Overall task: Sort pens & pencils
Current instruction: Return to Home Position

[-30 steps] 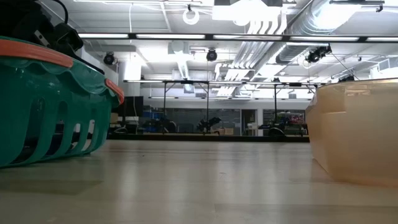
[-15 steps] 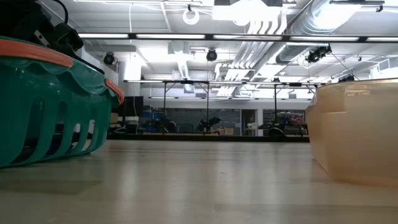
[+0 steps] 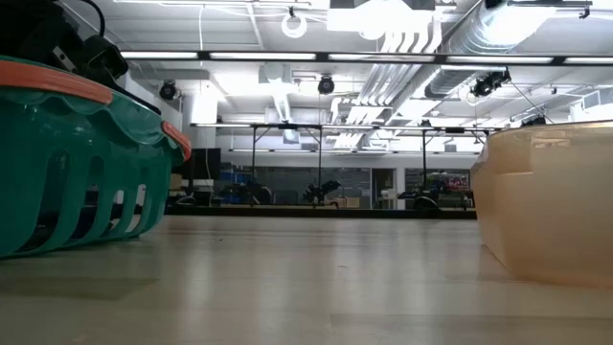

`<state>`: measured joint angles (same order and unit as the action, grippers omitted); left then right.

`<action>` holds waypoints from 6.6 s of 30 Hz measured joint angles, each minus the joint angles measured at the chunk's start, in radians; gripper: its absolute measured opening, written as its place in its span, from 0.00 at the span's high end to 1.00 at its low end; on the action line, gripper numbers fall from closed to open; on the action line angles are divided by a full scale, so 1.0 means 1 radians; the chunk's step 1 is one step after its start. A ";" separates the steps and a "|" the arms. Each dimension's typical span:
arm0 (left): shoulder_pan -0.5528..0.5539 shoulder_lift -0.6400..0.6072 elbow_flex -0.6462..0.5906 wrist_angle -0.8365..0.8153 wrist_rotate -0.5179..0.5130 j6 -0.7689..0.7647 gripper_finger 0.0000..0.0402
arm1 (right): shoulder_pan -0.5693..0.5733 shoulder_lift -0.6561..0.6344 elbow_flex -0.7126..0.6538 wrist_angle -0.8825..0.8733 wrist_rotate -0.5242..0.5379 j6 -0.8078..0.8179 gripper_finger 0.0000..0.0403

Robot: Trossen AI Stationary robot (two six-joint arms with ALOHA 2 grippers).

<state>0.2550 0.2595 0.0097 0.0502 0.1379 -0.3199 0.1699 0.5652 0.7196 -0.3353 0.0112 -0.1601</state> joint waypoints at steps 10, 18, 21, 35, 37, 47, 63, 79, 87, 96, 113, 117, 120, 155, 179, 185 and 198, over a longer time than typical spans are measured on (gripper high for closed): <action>0.000 0.000 0.000 0.000 0.000 0.000 1.00 | 0.000 -0.385 -0.251 0.047 0.064 0.088 1.00; 0.000 0.000 0.000 0.000 0.000 0.000 1.00 | 0.000 -0.532 -0.367 0.271 0.250 0.191 1.00; 0.000 0.000 0.000 0.000 0.000 0.000 1.00 | 0.000 -0.534 -0.398 0.354 0.333 0.199 1.00; 0.000 0.000 0.000 0.000 0.000 0.000 1.00 | 0.000 -0.533 -0.681 0.757 0.268 0.105 1.00; 0.000 0.000 0.000 0.000 0.000 0.000 1.00 | 0.000 -0.533 -0.710 0.769 0.268 0.100 1.00; 0.000 0.000 0.000 0.000 0.000 0.000 1.00 | 0.000 -0.533 -0.710 0.718 0.185 0.135 1.00; 0.000 0.000 0.000 0.000 0.000 0.000 1.00 | 0.000 -0.533 -0.711 0.381 0.182 0.136 1.00; 0.000 0.000 0.000 0.000 0.000 0.000 1.00 | 0.000 -0.532 -0.709 0.373 0.181 0.134 1.00; 0.000 0.000 0.000 0.000 0.000 0.000 1.00 | 0.000 -0.532 -0.708 0.372 0.185 0.134 1.00; 0.000 0.000 0.000 0.000 0.000 0.000 1.00 | 0.000 -0.532 -0.708 0.371 0.185 0.134 1.00; 0.000 0.000 0.000 0.000 0.000 0.000 1.00 | 0.000 -0.532 -0.708 0.371 0.185 0.134 1.00; 0.000 0.000 0.000 0.000 0.000 0.000 1.00 | 0.000 -0.532 -0.708 0.371 0.184 0.134 1.00; 0.000 0.000 0.000 0.000 0.000 0.000 1.00 | 0.000 -0.532 -0.708 0.371 0.183 0.134 1.00; 0.000 0.000 0.000 0.000 0.000 0.000 1.00 | 0.000 -0.532 -0.708 0.371 0.187 0.134 1.00; 0.000 0.000 0.000 0.000 0.000 0.000 1.00 | 0.000 -0.532 -0.708 0.371 0.185 0.134 1.00; 0.000 0.000 0.000 0.000 0.000 0.000 1.00 | 0.000 -0.532 -0.708 0.371 0.184 0.134 1.00; 0.000 0.000 0.000 0.000 0.000 0.000 1.00 | 0.000 -0.532 -0.708 0.371 0.180 0.134 1.00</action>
<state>0.2550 0.2592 0.0097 0.0502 0.1379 -0.3199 0.1697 0.0332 0.0120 0.0357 0.1917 -0.0257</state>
